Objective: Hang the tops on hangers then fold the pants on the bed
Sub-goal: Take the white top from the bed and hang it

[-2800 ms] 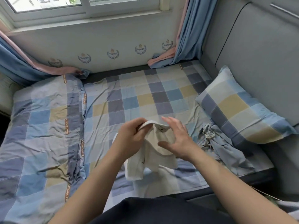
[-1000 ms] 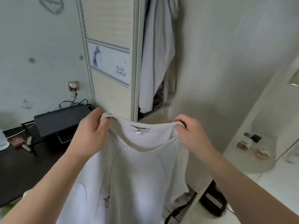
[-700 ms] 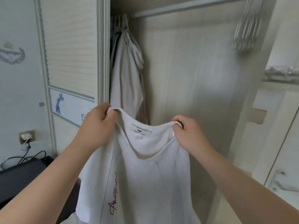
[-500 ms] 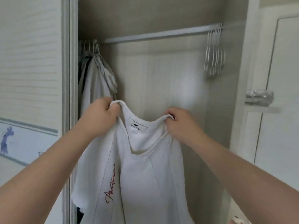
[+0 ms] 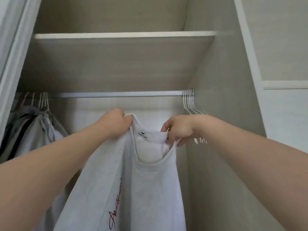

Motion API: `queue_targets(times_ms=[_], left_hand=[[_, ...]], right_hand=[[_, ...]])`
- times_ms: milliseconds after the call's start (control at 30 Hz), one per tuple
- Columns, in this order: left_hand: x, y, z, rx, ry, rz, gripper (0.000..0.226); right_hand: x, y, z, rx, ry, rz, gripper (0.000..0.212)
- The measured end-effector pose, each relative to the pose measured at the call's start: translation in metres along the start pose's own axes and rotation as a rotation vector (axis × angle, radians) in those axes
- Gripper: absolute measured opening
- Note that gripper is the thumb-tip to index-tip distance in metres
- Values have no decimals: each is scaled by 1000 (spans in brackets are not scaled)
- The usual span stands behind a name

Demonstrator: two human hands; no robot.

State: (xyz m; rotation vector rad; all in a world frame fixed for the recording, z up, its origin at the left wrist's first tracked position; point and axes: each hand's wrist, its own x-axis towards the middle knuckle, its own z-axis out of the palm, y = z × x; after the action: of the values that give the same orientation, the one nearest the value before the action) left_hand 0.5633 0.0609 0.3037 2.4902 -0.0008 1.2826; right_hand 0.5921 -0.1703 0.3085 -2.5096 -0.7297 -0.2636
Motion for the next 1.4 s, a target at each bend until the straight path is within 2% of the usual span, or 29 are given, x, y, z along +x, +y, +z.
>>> queue_targets(times_ms=[67,100,167,233,400,500,600,800,1067,1267,1400], left_hand=[[18,5,4,-12,-5,25,42],[26,7,6,-25,-8,39,42],[35,13,11,-48,0,63,41],[37,13,19,-77,15,72,42],[36,8,35,-56,-12,57,42],[41,8,34,-17,-24,47,41],[46,6,34,36,-2,54,40],[49,-4,41,59,7,43,42],[48,-19,40,35,12,16,40],[39,-24,36,8,12,7,38],[28,-27,31,-30,43,13,37]], right_hand=[[12,-5,-19,-47,-8,7,25],[19,-8,-27,-94,67,-12,26],[32,-9,-41,-302,337,-50,26],[45,-1,-48,-516,559,-4,28],[67,39,-38,-853,631,277,46],[79,53,-33,-1019,773,289,44],[87,61,-37,-1048,807,319,40],[97,65,-53,-986,800,308,39],[101,52,-66,-638,839,284,38],[96,40,-69,-509,909,227,37],[81,26,-60,-249,913,144,34]])
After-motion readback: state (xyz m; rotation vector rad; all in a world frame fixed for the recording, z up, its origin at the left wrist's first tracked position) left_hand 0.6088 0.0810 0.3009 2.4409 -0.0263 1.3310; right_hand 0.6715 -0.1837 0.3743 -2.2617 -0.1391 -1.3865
